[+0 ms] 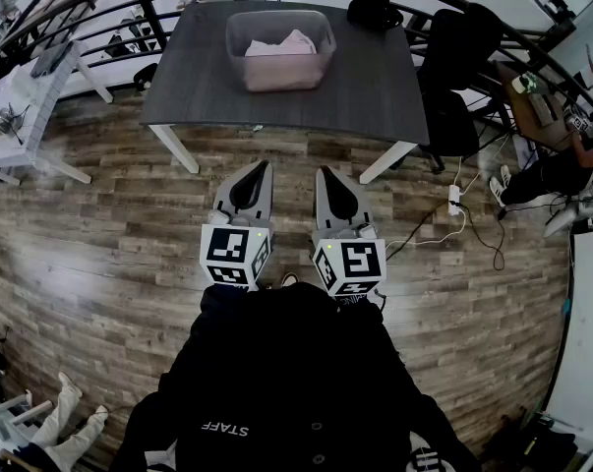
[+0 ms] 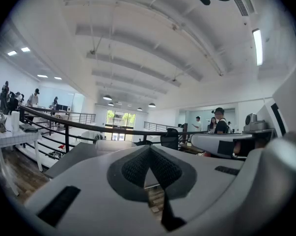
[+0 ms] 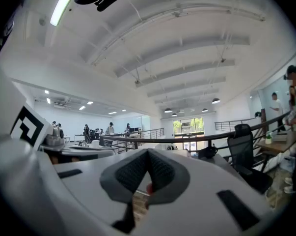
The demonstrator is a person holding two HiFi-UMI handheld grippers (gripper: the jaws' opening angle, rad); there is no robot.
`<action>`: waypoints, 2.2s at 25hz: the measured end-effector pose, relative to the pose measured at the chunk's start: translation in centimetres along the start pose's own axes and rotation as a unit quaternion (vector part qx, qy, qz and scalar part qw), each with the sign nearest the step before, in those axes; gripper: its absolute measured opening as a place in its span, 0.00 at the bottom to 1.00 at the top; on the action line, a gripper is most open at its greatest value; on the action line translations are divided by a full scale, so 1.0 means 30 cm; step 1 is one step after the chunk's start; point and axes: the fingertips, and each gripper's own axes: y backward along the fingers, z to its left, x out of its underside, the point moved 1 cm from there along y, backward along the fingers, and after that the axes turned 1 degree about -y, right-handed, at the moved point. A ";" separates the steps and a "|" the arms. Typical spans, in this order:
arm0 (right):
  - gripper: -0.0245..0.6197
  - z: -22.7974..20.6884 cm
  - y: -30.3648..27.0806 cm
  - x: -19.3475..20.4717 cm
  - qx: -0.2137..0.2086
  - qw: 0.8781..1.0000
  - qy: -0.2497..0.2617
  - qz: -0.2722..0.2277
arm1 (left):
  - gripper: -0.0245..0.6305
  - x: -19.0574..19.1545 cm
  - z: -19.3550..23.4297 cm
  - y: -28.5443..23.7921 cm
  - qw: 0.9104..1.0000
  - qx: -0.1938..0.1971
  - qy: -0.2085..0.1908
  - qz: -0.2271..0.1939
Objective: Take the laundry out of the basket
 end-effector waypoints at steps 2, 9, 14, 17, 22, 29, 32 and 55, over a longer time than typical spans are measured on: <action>0.06 -0.014 -0.009 0.001 -0.002 1.000 0.001 -0.001 | 0.04 -0.001 -0.006 -0.016 1.000 -0.002 0.000 -0.001; 0.06 -0.006 -0.034 -0.009 -0.013 1.000 0.013 -0.017 | 0.04 -0.005 0.015 -0.030 1.000 -0.011 0.000 -0.006; 0.06 -0.028 -0.031 0.001 -0.024 0.999 0.012 -0.021 | 0.04 0.010 -0.003 -0.043 1.000 -0.018 -0.001 -0.008; 0.06 -0.044 -0.035 0.013 -0.032 0.999 0.007 -0.019 | 0.04 0.024 -0.010 -0.060 1.000 -0.025 -0.001 -0.005; 0.06 -0.071 -0.042 0.027 -0.042 0.999 0.007 -0.016 | 0.04 0.045 -0.014 -0.083 0.999 -0.039 0.000 -0.004; 0.06 -0.131 -0.057 0.075 -0.051 0.999 0.015 -0.004 | 0.04 0.090 -0.012 -0.121 0.998 -0.067 0.005 0.003; 0.06 -0.148 -0.081 0.103 -0.050 0.999 0.006 0.007 | 0.04 0.107 0.002 -0.134 0.998 -0.069 0.009 0.009; 0.06 -0.294 -0.811 0.106 -0.026 0.999 0.009 0.027 | 0.04 0.046 0.461 -0.709 0.999 -0.042 0.022 0.019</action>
